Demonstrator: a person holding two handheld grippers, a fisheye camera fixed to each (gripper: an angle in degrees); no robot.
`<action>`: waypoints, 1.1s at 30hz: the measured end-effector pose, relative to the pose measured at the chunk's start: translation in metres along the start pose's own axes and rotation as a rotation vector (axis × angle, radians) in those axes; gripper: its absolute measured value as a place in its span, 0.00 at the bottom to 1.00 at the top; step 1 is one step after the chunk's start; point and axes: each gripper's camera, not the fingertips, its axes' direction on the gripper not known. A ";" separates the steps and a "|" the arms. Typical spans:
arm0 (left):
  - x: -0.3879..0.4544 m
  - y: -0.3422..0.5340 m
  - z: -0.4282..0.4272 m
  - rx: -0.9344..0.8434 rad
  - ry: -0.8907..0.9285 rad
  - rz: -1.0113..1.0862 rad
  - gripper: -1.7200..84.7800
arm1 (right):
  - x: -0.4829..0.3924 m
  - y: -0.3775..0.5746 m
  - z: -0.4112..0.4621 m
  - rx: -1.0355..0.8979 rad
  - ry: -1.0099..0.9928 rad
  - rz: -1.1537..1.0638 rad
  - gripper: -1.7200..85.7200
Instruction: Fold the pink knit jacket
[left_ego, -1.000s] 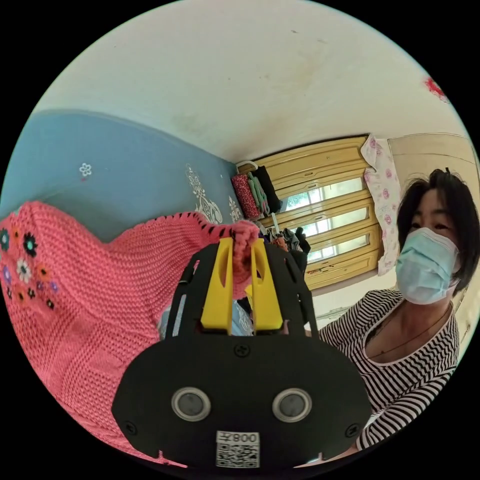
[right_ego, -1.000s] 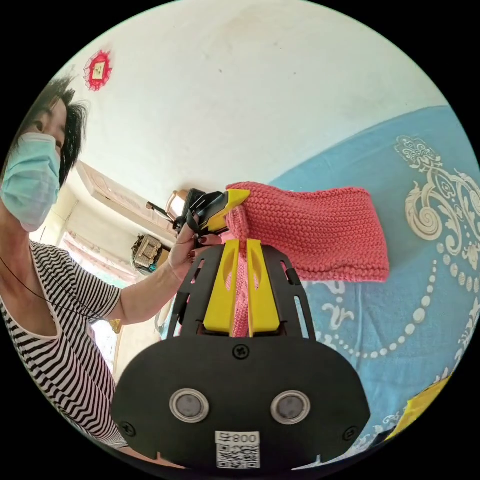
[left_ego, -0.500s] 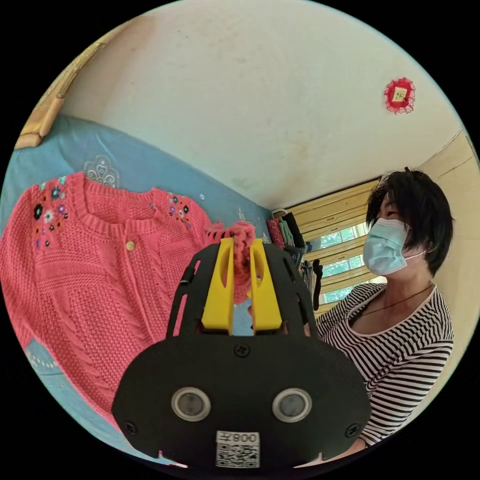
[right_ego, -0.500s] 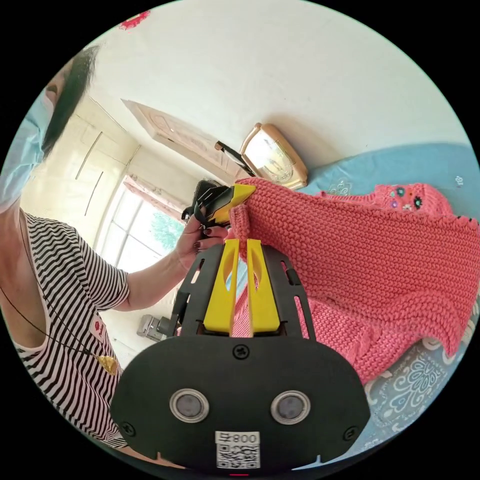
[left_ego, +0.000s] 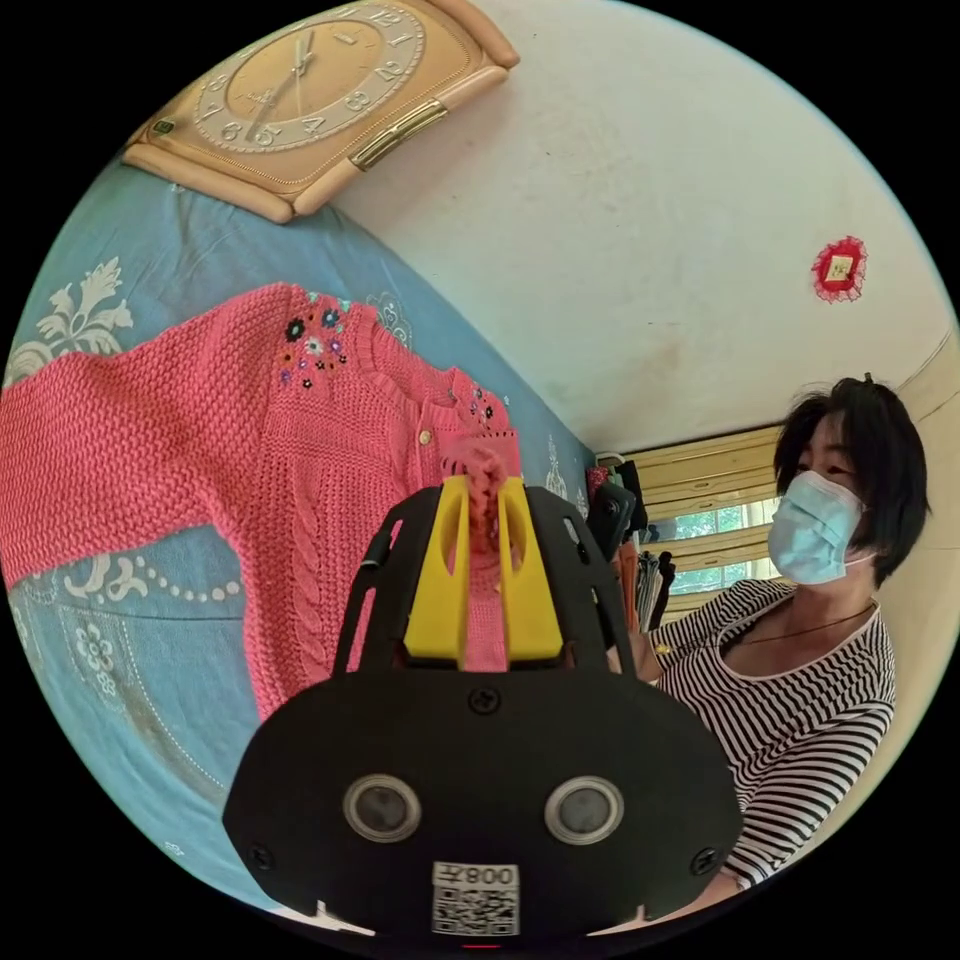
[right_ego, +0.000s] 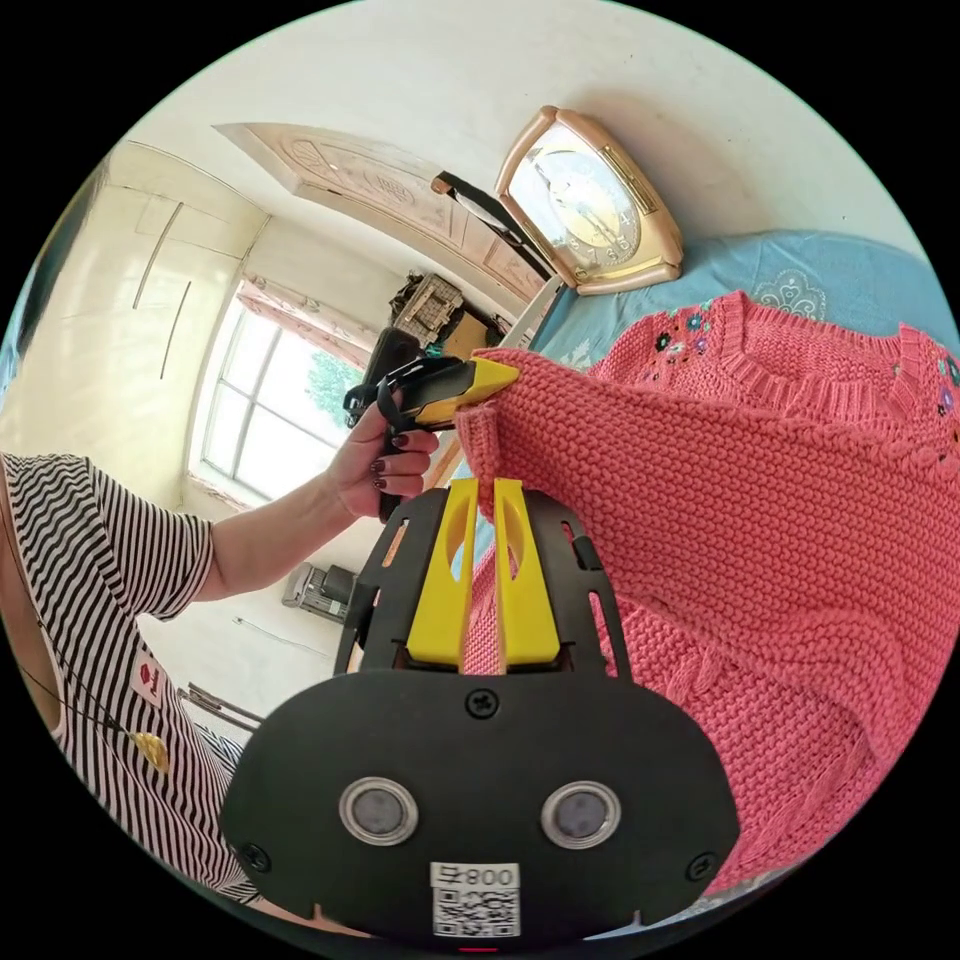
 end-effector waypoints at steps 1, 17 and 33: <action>-0.006 -0.001 0.000 -0.007 -0.007 -0.008 0.07 | 0.004 -0.004 0.007 -0.014 0.007 0.010 0.05; -0.032 0.039 -0.018 0.035 -0.230 -0.081 0.08 | 0.007 -0.044 0.121 -0.346 0.157 -0.008 0.03; 0.063 0.045 0.054 -0.045 -0.373 0.166 0.02 | 0.005 -0.030 -0.054 0.002 0.503 0.181 0.02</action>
